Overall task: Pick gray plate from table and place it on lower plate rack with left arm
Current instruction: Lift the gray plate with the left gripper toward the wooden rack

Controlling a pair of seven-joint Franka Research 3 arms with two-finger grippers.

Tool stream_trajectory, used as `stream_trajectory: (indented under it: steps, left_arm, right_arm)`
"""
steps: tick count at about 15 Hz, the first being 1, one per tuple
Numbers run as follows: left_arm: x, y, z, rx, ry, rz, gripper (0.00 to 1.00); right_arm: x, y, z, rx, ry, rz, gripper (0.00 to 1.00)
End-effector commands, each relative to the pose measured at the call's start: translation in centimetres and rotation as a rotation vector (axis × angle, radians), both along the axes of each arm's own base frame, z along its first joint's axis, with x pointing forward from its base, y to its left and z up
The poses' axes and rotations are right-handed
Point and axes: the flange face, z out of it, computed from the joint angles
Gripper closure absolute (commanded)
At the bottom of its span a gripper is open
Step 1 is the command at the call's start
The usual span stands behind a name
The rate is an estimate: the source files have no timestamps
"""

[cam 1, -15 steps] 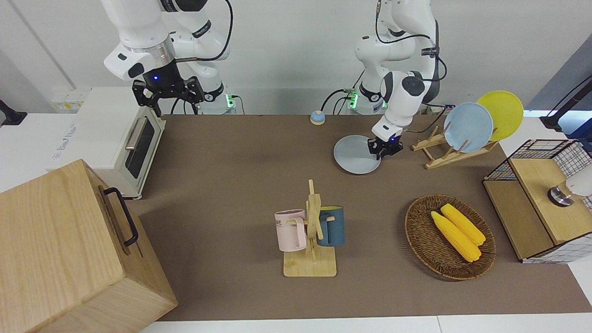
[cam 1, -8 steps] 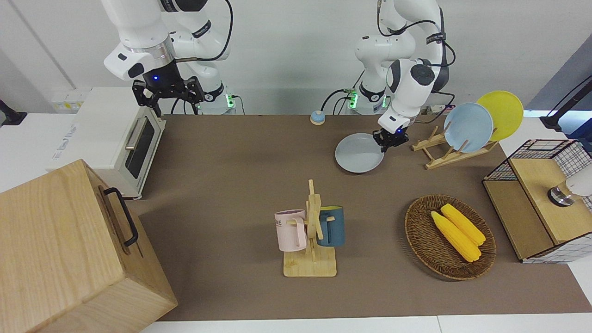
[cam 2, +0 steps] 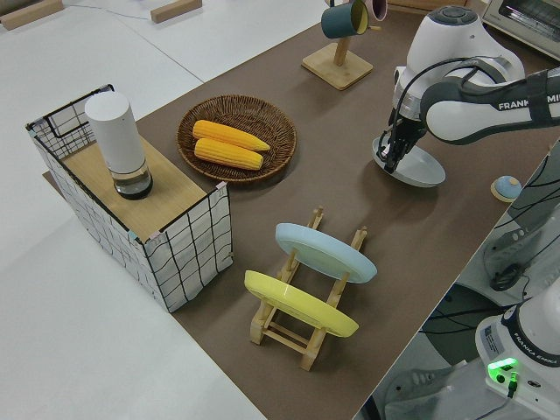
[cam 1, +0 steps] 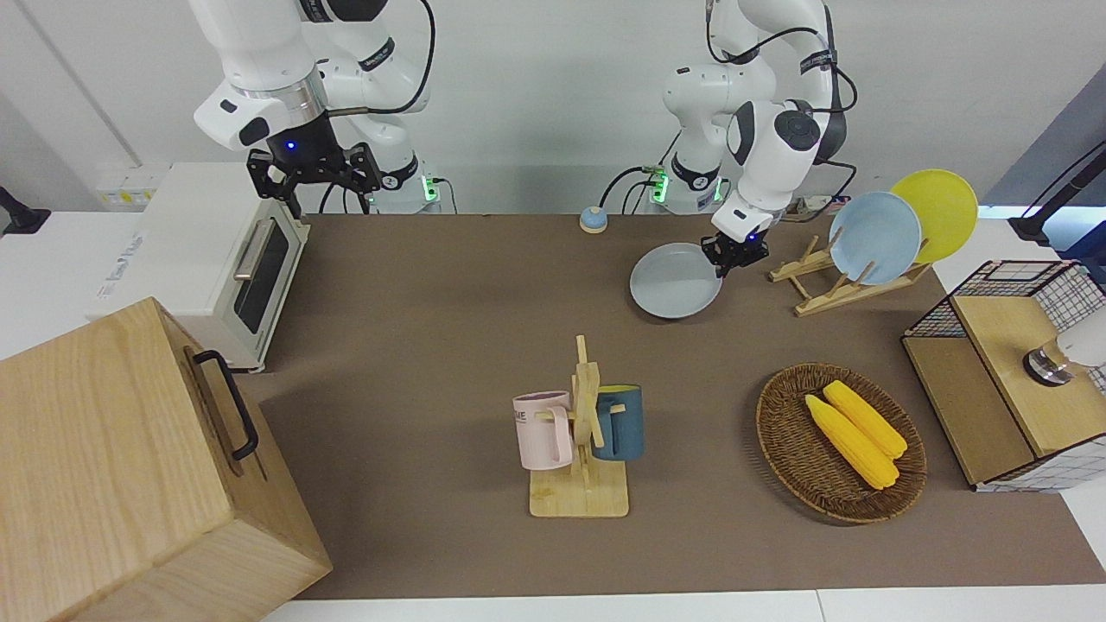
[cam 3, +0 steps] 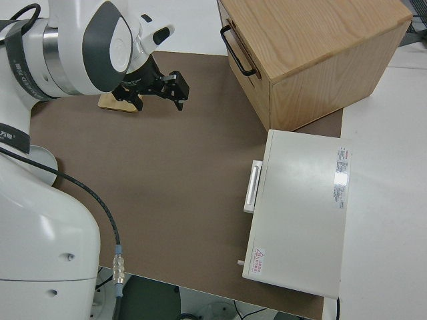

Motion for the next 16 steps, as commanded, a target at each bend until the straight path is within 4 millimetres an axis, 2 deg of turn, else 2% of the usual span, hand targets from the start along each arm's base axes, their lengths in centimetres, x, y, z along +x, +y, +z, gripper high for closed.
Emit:
stream_trajectory:
  steps: [1, 4, 6, 9, 12, 16]
  left_arm:
    - [-0.2, 0.3, 1.9, -0.005, -0.002, 0.018, 1.00]
    - [-0.3, 0.5, 2.6, -0.005, 0.005, 0.025, 1.00]
    - [-0.3, 0.4, 3.9, -0.004, 0.010, 0.055, 1.00]
    - [0.7, 0.8, 9.0, -0.011, 0.056, 0.061, 1.00]
    - [1.5, 2.8, 14.5, 0.007, 0.068, 0.081, 1.00]
    - [1.5, 4.1, 18.8, 0.161, 0.068, 0.099, 1.00]
  right_arm:
    - [-0.2, -0.1, 0.4, -0.003, 0.002, -0.014, 0.017]
    - [-0.2, -0.1, 0.5, -0.002, 0.001, -0.014, 0.017]
    - [-0.2, -0.1, 0.4, -0.002, 0.004, -0.014, 0.017]
    - [-0.2, -0.1, 0.4, -0.003, 0.002, -0.014, 0.017]
    - [-0.2, -0.1, 0.4, -0.003, 0.002, -0.014, 0.017]
    - [-0.2, -0.2, 0.4, -0.003, 0.002, -0.016, 0.017]
